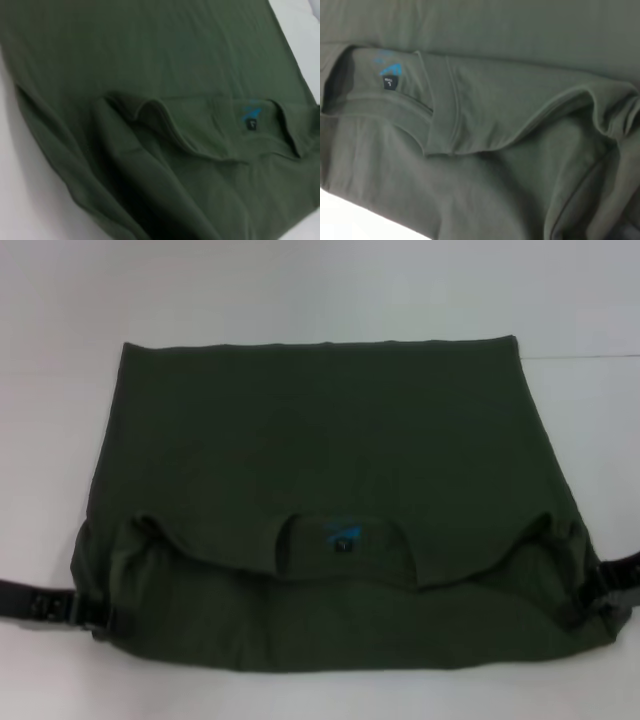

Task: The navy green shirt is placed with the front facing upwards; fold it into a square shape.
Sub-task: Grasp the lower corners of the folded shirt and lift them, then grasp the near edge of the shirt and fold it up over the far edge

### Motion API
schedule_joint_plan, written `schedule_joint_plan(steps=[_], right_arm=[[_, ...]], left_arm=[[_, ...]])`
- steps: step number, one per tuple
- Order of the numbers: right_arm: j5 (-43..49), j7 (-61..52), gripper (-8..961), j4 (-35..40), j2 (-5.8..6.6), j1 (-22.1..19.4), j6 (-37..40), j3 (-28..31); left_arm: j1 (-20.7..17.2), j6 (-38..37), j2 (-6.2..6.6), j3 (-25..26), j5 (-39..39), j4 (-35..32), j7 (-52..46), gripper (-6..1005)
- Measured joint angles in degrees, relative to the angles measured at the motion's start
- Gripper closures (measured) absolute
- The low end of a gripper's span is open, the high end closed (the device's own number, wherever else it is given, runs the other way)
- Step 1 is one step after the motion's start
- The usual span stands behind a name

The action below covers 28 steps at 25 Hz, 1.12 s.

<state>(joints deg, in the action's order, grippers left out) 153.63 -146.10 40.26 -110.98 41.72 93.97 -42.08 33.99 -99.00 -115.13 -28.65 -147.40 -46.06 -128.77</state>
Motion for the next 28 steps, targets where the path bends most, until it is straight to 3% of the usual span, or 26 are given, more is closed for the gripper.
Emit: schedule_joint_plan(steps=[11,18,25,28], right_arm=[[4.35,3.11,859,-0.18,-0.83,-0.39,4.3,-0.02],[4.53,4.12,854,-0.32,-0.91,-1.35,5.36,-0.01],[3.48,6.15,850,-0.12,-0.47,-1.91,5.45,4.34],[1.34,6.91,848,-0.22,0.53,-2.08,5.42,7.14]], left_arm=[[-0.84,-11.74,0.15,1.88,-4.15,-0.35,1.64,945],[-1.41,-14.98,0.17,2.6,-4.21,-0.35,2.44,945],[-0.97,-13.24,0.65,5.91,-3.67,-0.32,2.85,944],[-0.73,-12.76,1.16,8.52,-3.64,-0.28,3.45,944]])
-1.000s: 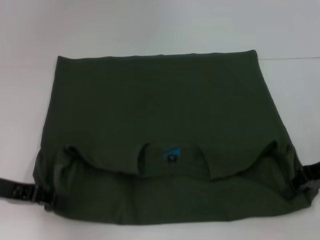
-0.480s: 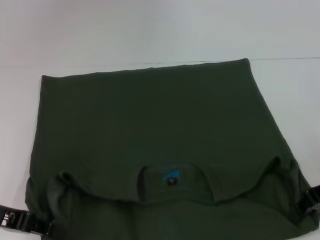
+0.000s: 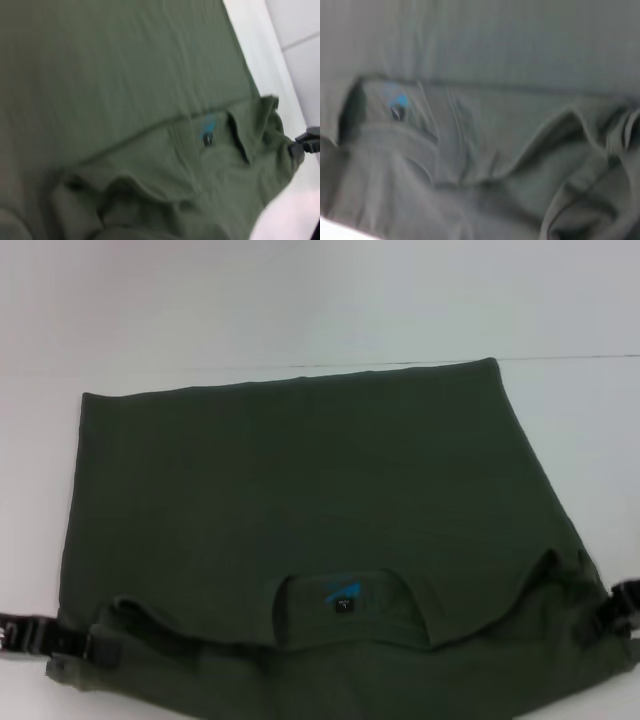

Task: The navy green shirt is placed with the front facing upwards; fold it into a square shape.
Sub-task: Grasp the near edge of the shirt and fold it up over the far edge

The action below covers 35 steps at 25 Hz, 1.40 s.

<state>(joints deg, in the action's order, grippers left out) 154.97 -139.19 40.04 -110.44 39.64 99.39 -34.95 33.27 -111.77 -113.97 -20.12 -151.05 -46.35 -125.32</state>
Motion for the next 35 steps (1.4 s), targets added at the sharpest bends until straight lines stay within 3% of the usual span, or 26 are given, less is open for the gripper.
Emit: schedule_joint_plan(steps=[7,14,21,25,30,33,35], right_arm=[[-7.59,-0.26,844,-0.49,2.38,-0.32,-1.29,5.09],[-13.03,-1.22,840,-0.54,2.91,0.19,-6.52,8.72],[-20.54,-1.66,835,-2.43,2.89,-0.3,-16.64,8.9],[-23.37,-0.12,833,-4.55,2.01,-0.18,-22.58,8.44],[-24.79,2.14,830,-5.75,-0.17,0.65,-30.14,8.41],[-25.55,3.35,828,-5.89,-1.77,1.25,-33.84,8.36],[-26.26,4.07,827,-5.95,-2.67,1.53,-35.79,8.3]], left_arm=[[0.45,1.49,0.89,5.72,3.06,0.37,1.88,944],[0.31,6.97,1.0,8.89,11.69,0.71,1.42,943],[-0.08,14.95,0.9,9.25,19.38,4.21,2.08,943],[-0.09,20.21,-0.01,9.24,23.28,6.36,3.88,943],[-0.17,26.29,-1.04,9.25,27.75,9.58,6.84,942],[-0.21,29.17,-2.03,9.24,29.29,10.05,8.27,942],[-0.2,32.73,-3.55,8.97,31.28,10.39,10.35,942]])
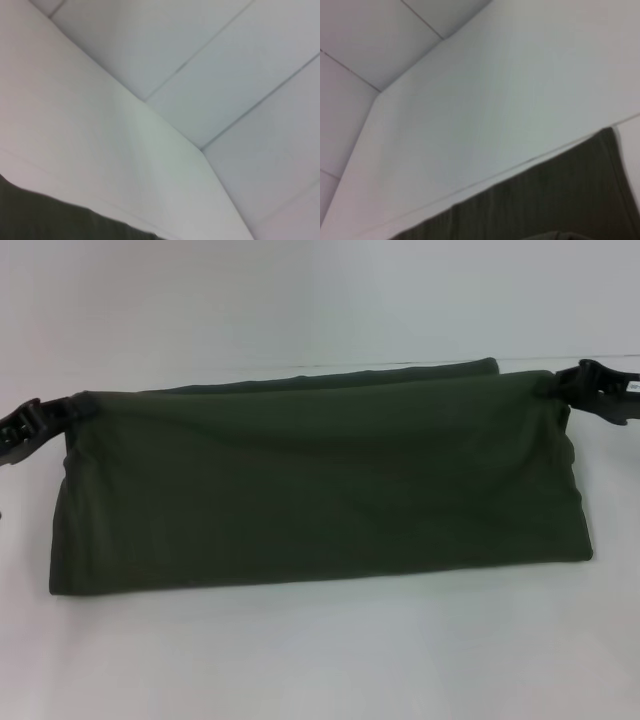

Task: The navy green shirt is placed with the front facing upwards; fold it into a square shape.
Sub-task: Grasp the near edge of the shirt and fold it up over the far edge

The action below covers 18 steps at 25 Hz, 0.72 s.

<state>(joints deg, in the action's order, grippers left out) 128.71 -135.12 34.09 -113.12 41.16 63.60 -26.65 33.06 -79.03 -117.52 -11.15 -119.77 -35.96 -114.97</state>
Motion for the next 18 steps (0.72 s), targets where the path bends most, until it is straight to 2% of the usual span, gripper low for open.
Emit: schedule_joint_plan(steps=[2,3,6,9,18], right_arm=[[-2.02,1.75,825,-0.05,-1.42,0.28,-3.01,-0.03],[-2.02,1.75,825,-0.05,-1.42,0.28,-3.01,-0.03],[-5.74,5.03,823,-0.14,-3.02,0.41,-6.81,-0.05],[-7.29,6.59,821,-0.5,-3.68,0.49,-8.46,-0.07],[-11.56,13.38,816,-3.86,-5.93,2.1,-15.76,-0.16]], left_arm=[[0.16,2.15,-0.78,-0.02,1.19,0.27,1.48,942],[0.25,3.0,-1.11,-0.03,1.72,0.39,2.11,942],[0.49,6.38,-2.53,-0.15,4.84,0.82,5.21,942],[0.78,8.87,-3.54,-0.23,7.71,1.62,8.07,941],[3.74,17.2,-4.43,-0.27,13.5,7.9,17.93,941]])
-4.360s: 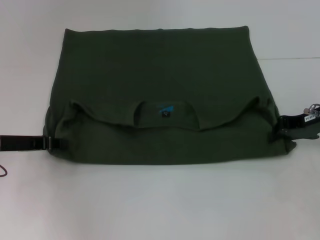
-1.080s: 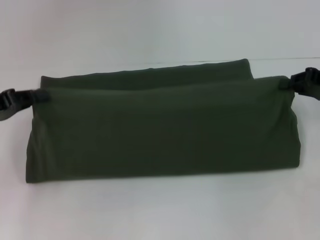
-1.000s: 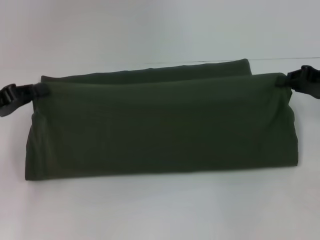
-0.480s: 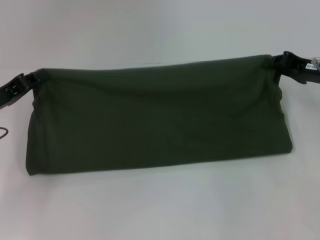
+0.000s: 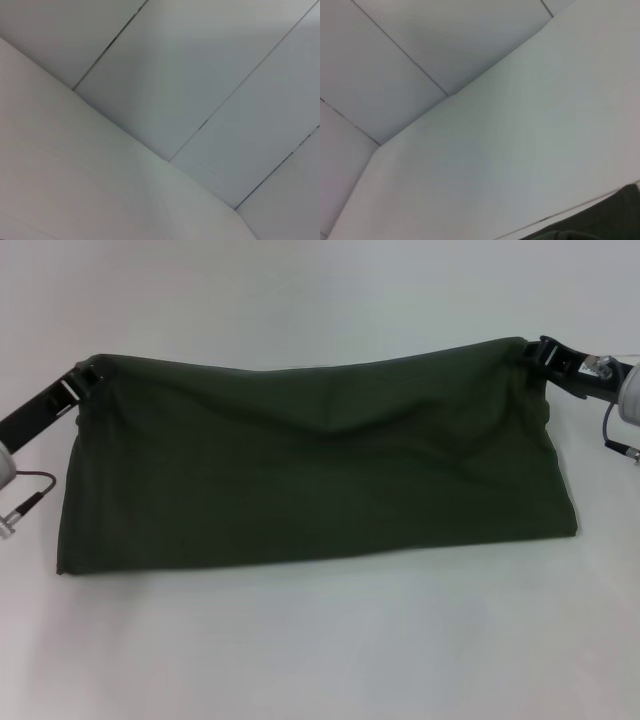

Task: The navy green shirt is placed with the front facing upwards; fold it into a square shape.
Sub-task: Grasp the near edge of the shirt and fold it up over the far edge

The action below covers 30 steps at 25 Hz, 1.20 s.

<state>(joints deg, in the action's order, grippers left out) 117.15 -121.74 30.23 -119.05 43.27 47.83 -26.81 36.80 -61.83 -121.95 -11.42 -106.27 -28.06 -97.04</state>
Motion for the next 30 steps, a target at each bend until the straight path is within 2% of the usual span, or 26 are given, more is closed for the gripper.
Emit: schedule_joint_plan(steps=[3,7,19,30], right_arm=[[-0.3,1.23,814,-1.04,-0.54,0.73,-2.5,-0.15],[-1.72,2.75,811,-2.59,-0.56,1.16,-4.82,-0.34],[-7.95,8.69,804,-5.33,-0.57,1.38,-7.7,-0.58],[-9.83,9.7,797,-6.58,-0.64,1.48,-10.19,-0.52]], left_arm=[[0.76,2.75,-0.92,0.01,1.69,1.05,3.13,941],[1.2,6.1,-1.74,0.01,3.88,1.65,6.04,940],[2.08,11.38,-1.87,0.18,9.69,6.41,13.65,940],[2.13,11.81,-1.98,0.41,14.25,8.53,17.75,939]])
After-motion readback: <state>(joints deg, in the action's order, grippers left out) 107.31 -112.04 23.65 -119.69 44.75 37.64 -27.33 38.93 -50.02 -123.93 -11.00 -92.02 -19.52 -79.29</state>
